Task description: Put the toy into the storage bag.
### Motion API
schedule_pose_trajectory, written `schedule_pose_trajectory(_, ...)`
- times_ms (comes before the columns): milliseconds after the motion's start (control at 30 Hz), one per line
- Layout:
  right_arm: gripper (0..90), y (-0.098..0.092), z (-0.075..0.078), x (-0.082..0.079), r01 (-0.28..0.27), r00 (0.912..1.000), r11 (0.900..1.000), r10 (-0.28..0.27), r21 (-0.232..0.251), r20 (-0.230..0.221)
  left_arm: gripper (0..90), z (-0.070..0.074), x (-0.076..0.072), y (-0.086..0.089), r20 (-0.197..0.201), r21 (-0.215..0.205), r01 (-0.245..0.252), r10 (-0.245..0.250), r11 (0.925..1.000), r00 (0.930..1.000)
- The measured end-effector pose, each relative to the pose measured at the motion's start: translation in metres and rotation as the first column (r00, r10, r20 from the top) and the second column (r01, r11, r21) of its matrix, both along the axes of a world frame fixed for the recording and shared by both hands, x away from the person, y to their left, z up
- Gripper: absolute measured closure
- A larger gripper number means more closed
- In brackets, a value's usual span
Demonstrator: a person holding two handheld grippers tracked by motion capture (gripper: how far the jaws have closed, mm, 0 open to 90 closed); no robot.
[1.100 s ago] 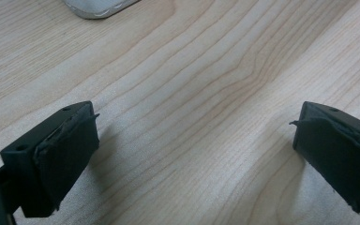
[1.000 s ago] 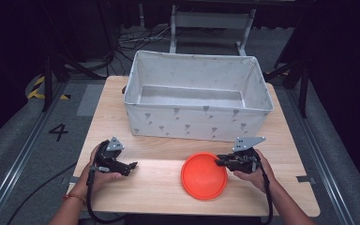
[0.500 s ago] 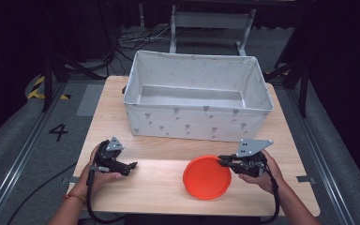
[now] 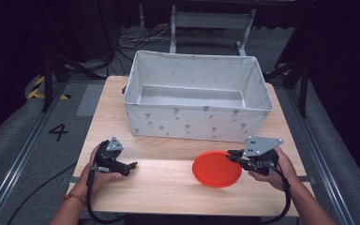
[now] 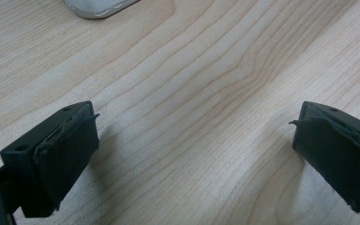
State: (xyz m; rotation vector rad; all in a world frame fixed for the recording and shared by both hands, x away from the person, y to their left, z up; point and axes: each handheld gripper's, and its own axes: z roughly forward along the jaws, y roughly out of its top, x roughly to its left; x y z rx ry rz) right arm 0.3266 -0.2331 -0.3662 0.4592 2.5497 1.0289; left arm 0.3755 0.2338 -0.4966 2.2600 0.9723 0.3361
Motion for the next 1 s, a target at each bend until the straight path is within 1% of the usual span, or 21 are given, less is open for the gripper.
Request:
schedule_pose_trajectory(67, 82.8, -0.002, 0.003, 0.000, 0.006, 1.0000, 1.000, -0.006, -0.001, 0.003, 1.0, 0.000, 0.000, 0.000, 0.000, 0.000, 0.000, 0.000, 1.0000, 1.0000)
schedule_pose_trajectory(133, 82.9, -0.006, 0.010, -0.002, 0.013, 0.9997, 1.000, -0.012, -0.012, 0.019, 1.0, 0.000, 0.000, 0.000, 0.000, 0.000, 0.000, 0.000, 1.0000, 1.0000)
schedule_pose_trajectory(267, 82.9, -0.011, 0.021, -0.005, 0.016, 0.9997, 1.000, -0.016, -0.020, 0.021, 1.0, 0.000, 0.000, 0.000, 0.000, 0.000, 0.000, 0.000, 1.0000, 1.0000)
schedule_pose_trajectory(367, 82.8, -0.016, 0.032, -0.008, 0.018, 0.9991, 0.999, -0.017, -0.029, 0.038, 1.0, 0.000, 0.000, 0.000, 0.000, 0.000, 0.000, 0.000, 1.0000, 1.0000)
schedule_pose_trajectory(433, 82.8, -0.018, 0.034, -0.008, 0.018, 0.9988, 0.999, -0.017, -0.028, 0.045, 1.0, 0.000, 0.000, 0.000, 0.000, 0.000, 0.000, 0.000, 1.0000, 1.0000)
schedule_pose_trajectory(533, 82.8, -0.025, 0.047, -0.009, 0.029, 0.9982, 0.999, -0.028, -0.017, 0.052, 1.0, 0.000, 0.000, 0.000, 0.000, 0.000, 0.000, 0.000, 1.0000, 1.0000)
schedule_pose_trajectory(767, 82.8, -0.036, 0.068, -0.009, 0.046, 0.9970, 0.999, -0.045, -0.007, 0.062, 1.0, 0.000, 0.000, 0.000, -0.001, -0.001, 0.001, -0.001, 1.0000, 1.0000)
schedule_pose_trajectory(900, 82.9, -0.038, 0.080, -0.011, 0.046, 0.9961, 0.999, -0.046, 0.000, 0.075, 1.0, 0.000, 0.000, 0.000, -0.001, -0.001, 0.001, -0.001, 1.0000, 1.0000)
schedule_pose_trajectory(1000, 82.8, -0.037, 0.089, -0.013, 0.040, 0.9956, 0.999, -0.039, -0.008, 0.085, 1.0, 0.000, 0.000, 0.000, 0.000, 0.000, 0.000, 0.000, 1.0000, 1.0000)
